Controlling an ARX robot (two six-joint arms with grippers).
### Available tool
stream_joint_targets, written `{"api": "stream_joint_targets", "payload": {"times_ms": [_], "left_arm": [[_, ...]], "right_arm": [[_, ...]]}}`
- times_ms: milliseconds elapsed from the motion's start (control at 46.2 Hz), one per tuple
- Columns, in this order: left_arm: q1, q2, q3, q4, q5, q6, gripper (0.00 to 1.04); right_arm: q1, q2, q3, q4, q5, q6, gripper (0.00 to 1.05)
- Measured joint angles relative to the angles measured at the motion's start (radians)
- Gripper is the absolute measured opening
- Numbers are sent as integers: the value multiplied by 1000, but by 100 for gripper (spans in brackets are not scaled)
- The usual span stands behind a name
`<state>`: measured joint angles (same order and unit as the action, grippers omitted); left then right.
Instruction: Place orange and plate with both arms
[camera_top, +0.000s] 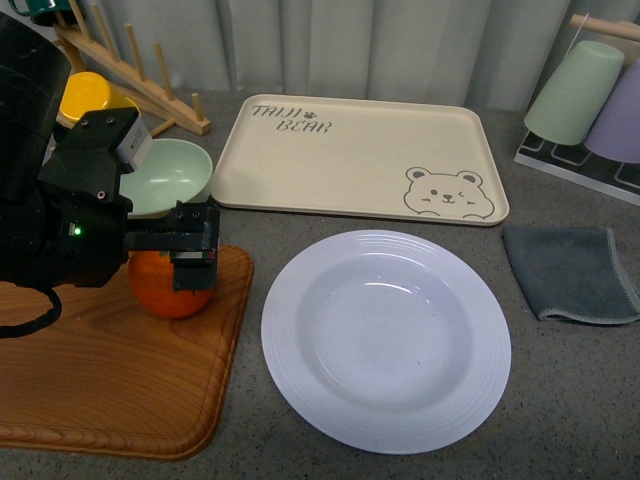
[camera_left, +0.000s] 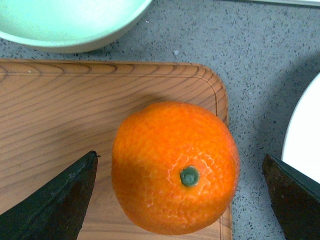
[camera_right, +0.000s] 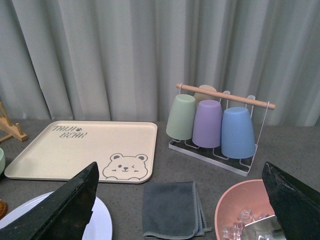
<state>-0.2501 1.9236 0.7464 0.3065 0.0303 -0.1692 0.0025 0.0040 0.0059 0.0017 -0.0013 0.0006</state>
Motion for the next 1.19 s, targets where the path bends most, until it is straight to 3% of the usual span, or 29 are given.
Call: {"api": "stream_joint_targets", "payload": {"times_ms": [390,433,563,628,975,1192], "left_arm": [[1,40,14,-7,2,-7,98],[1,43,14,-7,3,-10,95],[2,49,16,-8,8,-18,73],[4,49,19,-10,10,-19,70],[-6,-36,10,-3,-25,-14,68],[-111,-72,46,-19,-23,-66,68]], "right_arm": [[0,0,0,0,0,0,96],[0,0,0,0,0,0,96],[0,0,0,0,0,0,96],[0,0,0,0,0,0,96],[0,0,0,0,0,0,96],[0,0,0,0,0,0,96]]}}
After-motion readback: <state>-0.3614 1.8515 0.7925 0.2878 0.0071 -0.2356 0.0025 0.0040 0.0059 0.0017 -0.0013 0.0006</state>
